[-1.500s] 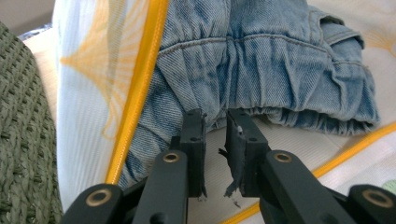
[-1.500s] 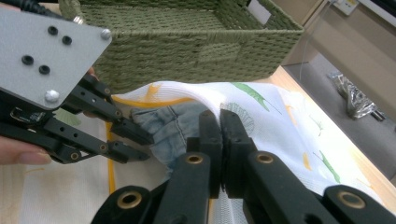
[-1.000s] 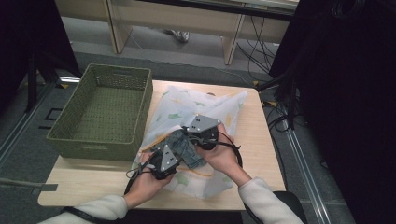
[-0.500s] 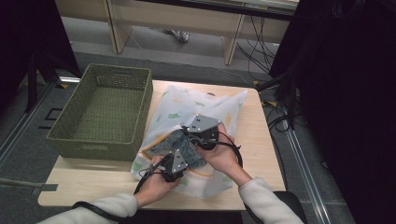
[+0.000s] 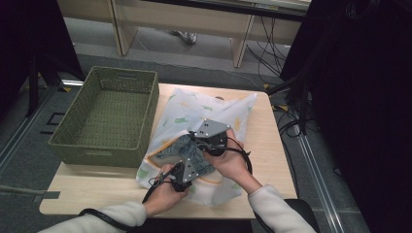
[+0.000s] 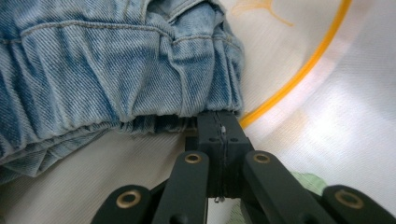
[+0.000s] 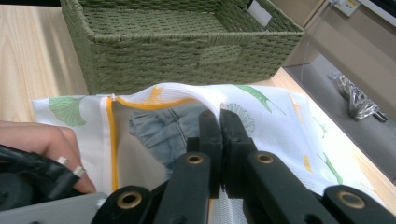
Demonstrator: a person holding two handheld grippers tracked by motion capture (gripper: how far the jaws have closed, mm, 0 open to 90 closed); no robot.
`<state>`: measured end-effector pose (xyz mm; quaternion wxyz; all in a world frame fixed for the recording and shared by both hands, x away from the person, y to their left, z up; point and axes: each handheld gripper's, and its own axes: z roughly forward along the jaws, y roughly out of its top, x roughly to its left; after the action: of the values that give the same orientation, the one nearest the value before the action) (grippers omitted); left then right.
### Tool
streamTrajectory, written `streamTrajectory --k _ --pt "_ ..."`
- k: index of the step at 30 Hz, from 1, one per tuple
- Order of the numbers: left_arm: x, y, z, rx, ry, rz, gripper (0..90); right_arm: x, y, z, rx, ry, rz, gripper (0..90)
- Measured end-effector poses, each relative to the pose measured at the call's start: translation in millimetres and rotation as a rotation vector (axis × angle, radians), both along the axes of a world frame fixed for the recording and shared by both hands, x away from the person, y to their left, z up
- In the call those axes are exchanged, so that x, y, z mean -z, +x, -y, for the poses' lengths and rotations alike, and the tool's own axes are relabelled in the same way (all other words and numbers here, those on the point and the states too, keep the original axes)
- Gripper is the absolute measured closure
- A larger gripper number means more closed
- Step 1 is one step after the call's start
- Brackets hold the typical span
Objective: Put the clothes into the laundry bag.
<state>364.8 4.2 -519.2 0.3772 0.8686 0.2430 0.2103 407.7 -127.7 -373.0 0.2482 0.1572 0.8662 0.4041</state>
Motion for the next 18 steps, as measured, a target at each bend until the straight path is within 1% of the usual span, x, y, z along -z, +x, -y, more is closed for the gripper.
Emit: streamTrajectory --k 3,4,6,9,11,12,15,16,17,18 --pt "1.6 1.3 1.7 0.005 0.008 0.008 89.0 -0.8 -0.5 -0.3 -0.004 0.002 0.004 89.9" --pt "1.9 1.7 2.7 0.002 -0.002 0.01 89.0 -1.1 -0.9 -0.5 -0.003 0.005 0.001 89.8" --pt "0.8 2.8 3.7 0.006 0.005 0.011 88.9 -1.5 -1.2 -0.7 -0.003 0.007 0.002 89.8" --pt "1.9 4.1 7.0 0.003 -0.005 0.019 89.0 -2.0 -1.7 -1.1 -0.003 0.009 0.0 89.8" --pt "1.2 4.7 7.7 0.005 0.0 0.02 89.0 -2.0 -2.2 -1.0 0.002 0.013 -0.006 89.8" --pt "1.2 4.5 8.7 0.001 -0.006 0.023 89.0 -2.1 -2.2 -0.9 0.002 0.013 -0.008 89.8" --pt "0.5 5.8 10.2 0.006 -0.002 0.023 89.0 -2.4 -1.8 -0.7 0.0 0.016 -0.007 89.8" --pt "0.6 6.5 10.9 0.002 -0.008 0.027 88.9 -2.4 -1.8 -0.7 0.0 0.016 -0.006 89.8" --pt "0.4 7.4 11.4 0.003 -0.006 0.031 88.9 -2.5 -1.8 -0.6 0.0 0.016 -0.006 89.8" --pt "-0.2 8.0 11.6 0.003 0.005 0.034 89.0 -2.7 -1.5 -0.6 -0.004 0.015 -0.003 89.8"
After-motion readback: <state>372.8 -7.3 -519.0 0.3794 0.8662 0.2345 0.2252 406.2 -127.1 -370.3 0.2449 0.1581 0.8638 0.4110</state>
